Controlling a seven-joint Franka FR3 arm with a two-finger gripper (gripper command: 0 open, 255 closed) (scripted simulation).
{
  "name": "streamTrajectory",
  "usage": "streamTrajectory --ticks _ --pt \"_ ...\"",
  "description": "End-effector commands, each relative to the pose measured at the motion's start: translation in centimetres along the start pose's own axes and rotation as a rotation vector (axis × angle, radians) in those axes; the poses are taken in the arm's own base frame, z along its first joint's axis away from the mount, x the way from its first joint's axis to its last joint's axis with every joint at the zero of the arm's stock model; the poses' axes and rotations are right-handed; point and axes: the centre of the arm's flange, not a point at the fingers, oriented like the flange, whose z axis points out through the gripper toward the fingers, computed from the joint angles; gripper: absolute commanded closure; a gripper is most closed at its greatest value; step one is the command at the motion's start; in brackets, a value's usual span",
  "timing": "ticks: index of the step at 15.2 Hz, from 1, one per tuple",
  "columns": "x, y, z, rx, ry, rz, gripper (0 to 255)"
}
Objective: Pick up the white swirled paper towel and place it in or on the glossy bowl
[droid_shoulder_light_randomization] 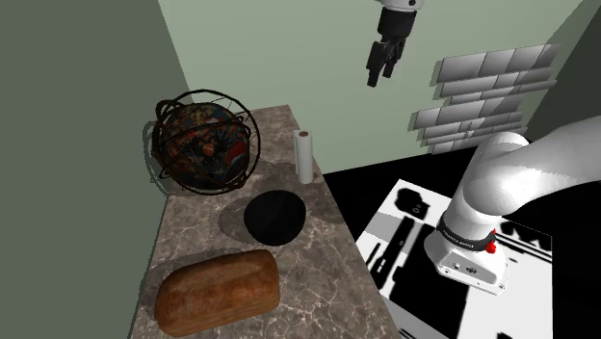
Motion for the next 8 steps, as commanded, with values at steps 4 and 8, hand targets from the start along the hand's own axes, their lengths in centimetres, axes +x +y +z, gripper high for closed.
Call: streamTrajectory --ticks 4,8 --pt "2.6 -0.6 2.9 0.014 -0.005 0.000 0" --pt "6.1 -1.5 6.9 0.032 -0.012 0.000 0"
